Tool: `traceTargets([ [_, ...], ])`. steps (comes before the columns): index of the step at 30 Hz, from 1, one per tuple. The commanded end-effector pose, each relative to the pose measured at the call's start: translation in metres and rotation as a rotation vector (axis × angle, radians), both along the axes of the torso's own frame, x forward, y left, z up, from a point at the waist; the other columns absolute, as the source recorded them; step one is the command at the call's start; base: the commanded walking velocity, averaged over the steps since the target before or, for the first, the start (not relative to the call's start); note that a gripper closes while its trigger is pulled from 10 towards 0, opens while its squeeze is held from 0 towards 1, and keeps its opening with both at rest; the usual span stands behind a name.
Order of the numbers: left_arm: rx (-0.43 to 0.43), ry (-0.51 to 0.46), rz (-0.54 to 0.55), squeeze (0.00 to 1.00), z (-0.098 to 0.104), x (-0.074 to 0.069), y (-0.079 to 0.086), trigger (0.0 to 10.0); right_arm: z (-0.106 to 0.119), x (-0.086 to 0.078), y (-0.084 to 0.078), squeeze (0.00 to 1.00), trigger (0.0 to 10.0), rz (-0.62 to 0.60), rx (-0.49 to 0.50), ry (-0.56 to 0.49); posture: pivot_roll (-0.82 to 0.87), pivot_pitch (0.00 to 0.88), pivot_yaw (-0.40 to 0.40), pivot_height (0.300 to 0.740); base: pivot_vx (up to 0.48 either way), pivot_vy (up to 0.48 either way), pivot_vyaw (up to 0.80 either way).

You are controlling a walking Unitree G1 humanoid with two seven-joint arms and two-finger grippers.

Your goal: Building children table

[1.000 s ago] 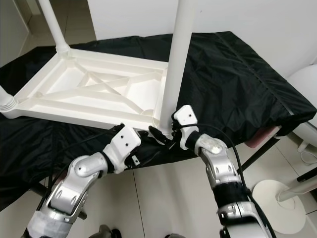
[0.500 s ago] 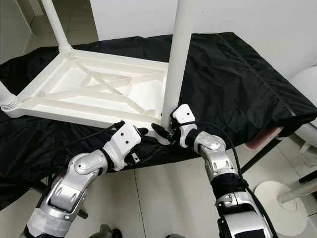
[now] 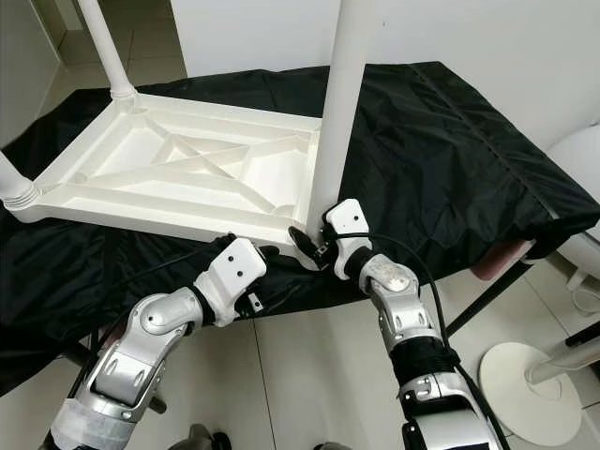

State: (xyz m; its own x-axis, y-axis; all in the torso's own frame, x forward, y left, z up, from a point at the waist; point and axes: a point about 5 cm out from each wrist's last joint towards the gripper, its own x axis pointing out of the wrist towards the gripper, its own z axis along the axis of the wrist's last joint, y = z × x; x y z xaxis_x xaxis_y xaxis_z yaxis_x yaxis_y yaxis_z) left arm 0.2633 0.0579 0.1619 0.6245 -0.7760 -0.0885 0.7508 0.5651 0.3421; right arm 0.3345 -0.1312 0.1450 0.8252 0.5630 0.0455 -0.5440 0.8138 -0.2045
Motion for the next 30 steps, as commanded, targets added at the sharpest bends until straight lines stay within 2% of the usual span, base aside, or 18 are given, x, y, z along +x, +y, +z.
traceTargets([
  [1,-0.023,-0.033,0.148,0.00,-0.001,0.007,0.006,10.0,-0.002,0.000,-0.008,0.00,10.0,-0.067,-0.006,0.013,-0.08,0.112,0.019,0.740,0.000,0.000,0.00],
  [2,-0.043,-0.024,0.168,0.00,0.000,0.008,0.008,10.0,0.001,-0.003,-0.006,0.00,10.0,-0.150,0.039,-0.003,-0.08,0.114,0.018,0.740,0.000,0.000,0.00],
  [7,-0.070,-0.010,0.223,0.00,-0.003,0.011,0.013,10.0,-0.001,-0.010,0.000,0.00,10.0,-0.257,0.093,-0.007,-0.08,0.118,0.012,0.740,0.000,0.000,0.00],
  [11,-0.147,0.028,0.301,0.00,-0.005,0.016,0.018,10.0,-0.004,-0.023,0.011,0.00,10.0,-0.416,0.162,-0.014,-0.08,0.124,0.013,0.740,0.000,0.000,0.00],
  [15,-0.151,0.025,0.354,0.00,-0.006,0.019,0.021,10.0,-0.002,-0.028,0.017,0.00,10.0,-0.472,0.203,-0.015,-0.09,0.126,0.015,0.740,0.000,0.000,0.00],
  [21,-0.173,0.029,0.378,0.00,-0.006,0.022,0.023,10.0,0.003,-0.029,0.020,0.00,10.0,-0.480,0.228,-0.036,-0.09,0.133,0.023,0.740,0.000,0.000,0.00],
  [22,-0.202,0.038,0.418,0.00,-0.004,0.026,0.025,10.0,0.005,-0.030,0.020,0.25,10.0,-0.493,0.240,-0.047,-0.09,0.139,0.018,0.740,0.000,0.000,0.00],
  [23,-0.202,0.038,0.418,0.00,-0.004,0.026,0.025,10.0,0.005,-0.030,0.020,0.25,10.0,-0.493,0.240,-0.047,-0.09,0.139,0.018,0.740,0.000,0.000,0.00],
  [24,-0.288,0.071,0.470,0.00,0.000,0.031,0.025,10.0,0.010,-0.031,0.016,1.00,10.0,-0.523,0.289,-0.053,-0.09,0.161,0.012,0.740,0.000,0.000,0.00],
  [29,-0.324,0.083,0.481,0.00,0.002,0.029,0.025,10.0,0.015,-0.036,0.015,1.00,10.0,-0.522,0.319,-0.070,-0.08,0.169,0.016,0.740,0.000,0.000,0.00],
  [30,-0.326,0.081,0.475,0.00,0.003,0.028,0.025,10.0,0.015,-0.037,0.016,0.89,10.0,-0.510,0.318,-0.074,-0.08,0.169,0.016,0.740,0.000,0.000,0.00],
])
